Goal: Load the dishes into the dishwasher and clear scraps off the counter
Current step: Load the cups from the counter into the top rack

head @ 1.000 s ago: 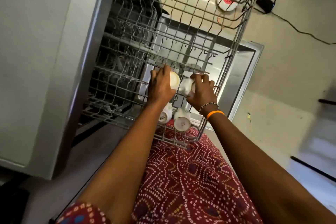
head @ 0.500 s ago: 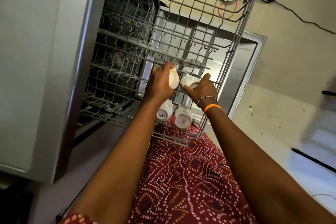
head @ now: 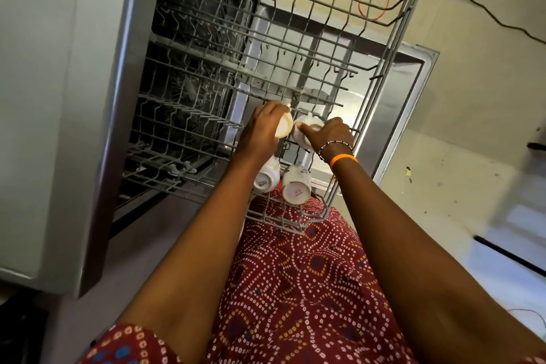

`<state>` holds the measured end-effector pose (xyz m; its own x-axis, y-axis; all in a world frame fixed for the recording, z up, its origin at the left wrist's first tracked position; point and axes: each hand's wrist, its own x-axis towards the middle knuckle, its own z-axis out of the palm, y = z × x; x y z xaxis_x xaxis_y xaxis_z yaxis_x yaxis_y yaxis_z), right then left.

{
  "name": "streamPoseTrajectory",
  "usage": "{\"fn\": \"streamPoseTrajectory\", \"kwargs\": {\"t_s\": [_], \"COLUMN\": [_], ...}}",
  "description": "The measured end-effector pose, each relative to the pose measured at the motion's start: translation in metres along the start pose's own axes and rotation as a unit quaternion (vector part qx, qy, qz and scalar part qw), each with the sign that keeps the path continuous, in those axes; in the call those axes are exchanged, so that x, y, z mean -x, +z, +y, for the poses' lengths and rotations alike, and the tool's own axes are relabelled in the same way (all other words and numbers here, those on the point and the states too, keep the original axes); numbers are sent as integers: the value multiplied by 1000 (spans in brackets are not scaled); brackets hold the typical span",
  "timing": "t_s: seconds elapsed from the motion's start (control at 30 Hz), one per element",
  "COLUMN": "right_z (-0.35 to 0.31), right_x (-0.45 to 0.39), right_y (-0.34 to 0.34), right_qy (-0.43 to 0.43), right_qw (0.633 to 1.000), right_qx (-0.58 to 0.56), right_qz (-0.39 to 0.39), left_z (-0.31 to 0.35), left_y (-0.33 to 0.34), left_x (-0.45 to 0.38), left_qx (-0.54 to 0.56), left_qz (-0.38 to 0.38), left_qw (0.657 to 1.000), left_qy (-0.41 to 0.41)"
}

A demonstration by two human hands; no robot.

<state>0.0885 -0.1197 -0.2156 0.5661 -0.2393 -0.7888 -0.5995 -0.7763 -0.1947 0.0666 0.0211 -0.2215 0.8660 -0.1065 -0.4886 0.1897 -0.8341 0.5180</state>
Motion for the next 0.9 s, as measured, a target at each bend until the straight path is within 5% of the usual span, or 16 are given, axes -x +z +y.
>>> {"fn": "streamPoseTrajectory", "kwargs": {"t_s": [0.2, 0.73, 0.9], "right_z": [-3, 2, 6], "right_x": [-2, -1, 3], "right_y": [-3, -2, -14], "right_qy": [-9, -97, -138], "right_qw": [999, 994, 986], "right_qx": [28, 42, 87], "right_qz": [22, 5, 29], "left_z": [-6, -4, -3], "left_y": [6, -1, -3], "left_x": [6, -1, 14], "left_qx": [40, 88, 153], "left_qz": [43, -32, 40], "left_qw": [998, 995, 984], "left_qy": [-6, -41, -84]}}
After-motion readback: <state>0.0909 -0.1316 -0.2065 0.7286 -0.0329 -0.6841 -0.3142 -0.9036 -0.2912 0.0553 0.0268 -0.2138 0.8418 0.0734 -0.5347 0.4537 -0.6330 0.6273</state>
